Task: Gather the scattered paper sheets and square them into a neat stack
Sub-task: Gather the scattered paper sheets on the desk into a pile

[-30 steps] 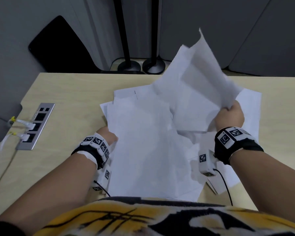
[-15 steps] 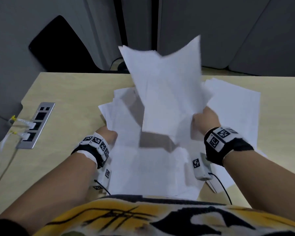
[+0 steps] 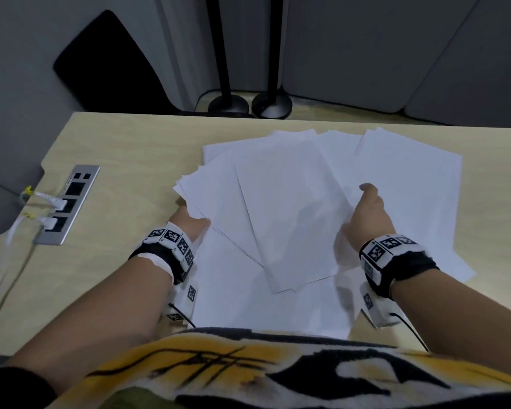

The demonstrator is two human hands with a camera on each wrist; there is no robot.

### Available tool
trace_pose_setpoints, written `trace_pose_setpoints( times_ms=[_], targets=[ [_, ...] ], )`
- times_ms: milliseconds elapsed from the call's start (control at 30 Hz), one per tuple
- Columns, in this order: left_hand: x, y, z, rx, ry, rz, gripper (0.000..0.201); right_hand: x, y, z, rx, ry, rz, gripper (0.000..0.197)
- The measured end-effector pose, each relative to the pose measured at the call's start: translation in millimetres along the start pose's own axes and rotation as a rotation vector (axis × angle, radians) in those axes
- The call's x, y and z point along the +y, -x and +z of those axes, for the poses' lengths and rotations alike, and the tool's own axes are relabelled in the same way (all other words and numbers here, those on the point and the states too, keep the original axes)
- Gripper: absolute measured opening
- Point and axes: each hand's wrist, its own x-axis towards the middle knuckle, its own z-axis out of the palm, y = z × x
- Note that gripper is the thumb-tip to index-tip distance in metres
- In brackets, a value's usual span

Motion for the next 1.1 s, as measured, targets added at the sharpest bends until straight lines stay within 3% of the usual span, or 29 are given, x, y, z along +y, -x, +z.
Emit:
trace_pose_setpoints(
  times_ms=[67,233,367,500,600,700,800,967,1100],
  targets=[
    [2,2,-2,-0.006,0.007,-0.007,0.018,6,-5,-5,-0.072,0.006,-0.069,0.062],
    [0,-1,-4,-0.024,0.163,-0.066,0.061,-4,-3,-2,-0.251,0.111,-0.32,0.059],
    [-5,-4,-2,-0.059,0.291,-0.039,0.04,-22,2,10,-0.363,0.17,-0.431,0.058],
    [-9,-5,-4,-0.129,0.244,-0.045,0.053,-27,1,18,-0.357,0.174,-0.379,0.048],
    [0,3,-4,-0.099,0.199,0.01,0.037,-13,-5,17,-0.207,0.166,-0.2,0.048],
    [8,9,-4,-0.044,0.177,0.106,0.027,6,-15,14,-0.205,0.081,-0.044,0.059],
    [12,14,-9,-0.026,0.289,0.163,0.021,10,-18,7,-0.2,-0.092,-0.059,0.07],
    [22,19,-20,-0.058,0.358,0.29,0.031,-9,-13,-6,-0.127,-0.284,-0.148,0.088],
    [29,19,-26,-0.074,0.394,0.321,0.021,-19,-9,-3,-0.322,-0.16,-0.195,0.063]
  ],
)
